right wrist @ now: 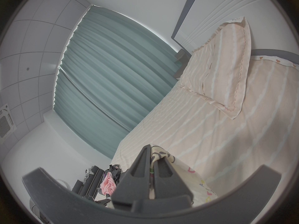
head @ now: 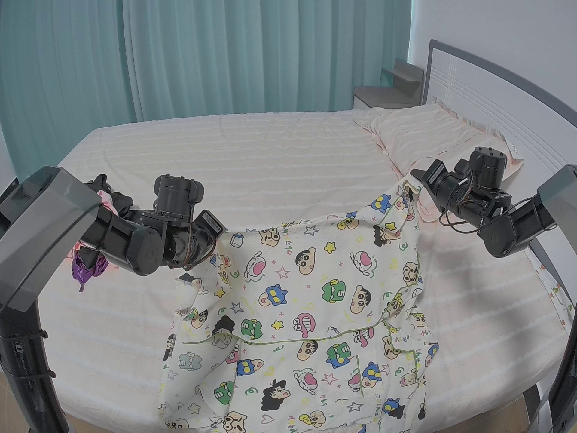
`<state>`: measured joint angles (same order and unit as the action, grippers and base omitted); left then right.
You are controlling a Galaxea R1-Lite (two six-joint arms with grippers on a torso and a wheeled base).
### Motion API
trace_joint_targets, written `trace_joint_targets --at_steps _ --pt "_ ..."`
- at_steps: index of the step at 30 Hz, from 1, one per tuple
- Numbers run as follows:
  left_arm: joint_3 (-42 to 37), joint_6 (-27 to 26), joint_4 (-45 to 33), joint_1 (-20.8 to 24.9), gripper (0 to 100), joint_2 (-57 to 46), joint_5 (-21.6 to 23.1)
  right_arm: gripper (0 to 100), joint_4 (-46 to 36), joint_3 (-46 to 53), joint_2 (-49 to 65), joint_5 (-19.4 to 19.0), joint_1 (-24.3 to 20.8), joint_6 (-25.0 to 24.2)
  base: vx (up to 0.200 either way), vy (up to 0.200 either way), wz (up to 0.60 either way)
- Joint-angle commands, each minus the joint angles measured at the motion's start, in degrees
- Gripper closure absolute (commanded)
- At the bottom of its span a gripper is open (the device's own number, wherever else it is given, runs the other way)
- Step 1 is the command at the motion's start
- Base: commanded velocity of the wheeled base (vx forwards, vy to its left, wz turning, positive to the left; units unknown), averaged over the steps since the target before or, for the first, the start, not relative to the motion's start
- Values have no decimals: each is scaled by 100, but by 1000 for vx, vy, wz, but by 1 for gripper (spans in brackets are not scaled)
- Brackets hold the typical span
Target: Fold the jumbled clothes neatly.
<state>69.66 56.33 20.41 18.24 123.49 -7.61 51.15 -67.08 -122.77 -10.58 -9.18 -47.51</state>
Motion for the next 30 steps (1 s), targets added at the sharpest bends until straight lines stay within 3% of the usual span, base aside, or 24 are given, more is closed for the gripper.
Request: trace_joint_targets --at_steps 1,8,13,14,16,17,20,23,24,26,30 --pt "136 1 -10 4 100 316 5 100 0 -77 -256 109 4 -4 0 0 0" --pt "435 9 -46 4 100 755 -30 100 9 -94 -616 258 4 -57 0 0 0" --pt "672 27 -46 -22 100 1054 -65 100 -61 -446 -1003 478 -5 -461 0 0 0" --pt "725 27 -54 -31 0 1116 -65 100 -79 -507 -1109 487 -14 -470 0 0 0" --pt "839 27 -54 -57 0 1265 -83 100 -114 -622 -1337 487 -58 -479 0 0 0" --pt "865 27 -54 -57 0 1300 -83 0 -114 -630 -1381 487 -66 -488 0 0 0" --pt "980 27 -54 -145 0 1432 -127 0 -123 -780 -1671 575 -146 -488 0 0 0" --pt "1006 27 -28 -242 0 1459 -153 0 -193 -1254 -1882 1111 -137 -488 0 0 0" --pt "1006 27 -28 -242 0 1459 -153 0 -193 -1254 -1882 1111 -137 -488 0 0 0" --pt "1094 27 -10 -426 0 1450 -162 0 -536 -1808 -2093 1647 -93 -496 0 0 0" --pt "1199 18 -2 -628 0 1459 -171 0 -642 -2142 -2207 1902 -22 -725 0 0 0"
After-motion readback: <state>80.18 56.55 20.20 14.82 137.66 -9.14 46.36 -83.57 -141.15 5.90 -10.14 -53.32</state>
